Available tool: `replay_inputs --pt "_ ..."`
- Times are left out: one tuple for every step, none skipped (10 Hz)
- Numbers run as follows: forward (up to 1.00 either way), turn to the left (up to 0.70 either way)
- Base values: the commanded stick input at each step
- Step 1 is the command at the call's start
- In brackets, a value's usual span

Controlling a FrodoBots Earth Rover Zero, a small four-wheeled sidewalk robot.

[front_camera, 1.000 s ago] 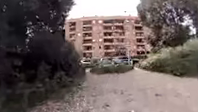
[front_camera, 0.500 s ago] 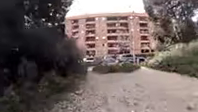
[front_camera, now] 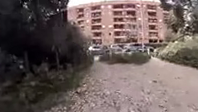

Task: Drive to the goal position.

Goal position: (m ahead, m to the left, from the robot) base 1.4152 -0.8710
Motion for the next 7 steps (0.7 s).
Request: replay_inputs --pt "0.0 0.0" --pt "0.0 0.0" --pt "0.0 0.0" --pt "0.0 0.0" --pt "0.0 0.0" --pt "0.01 0.0" --pt "0.07 0.0"
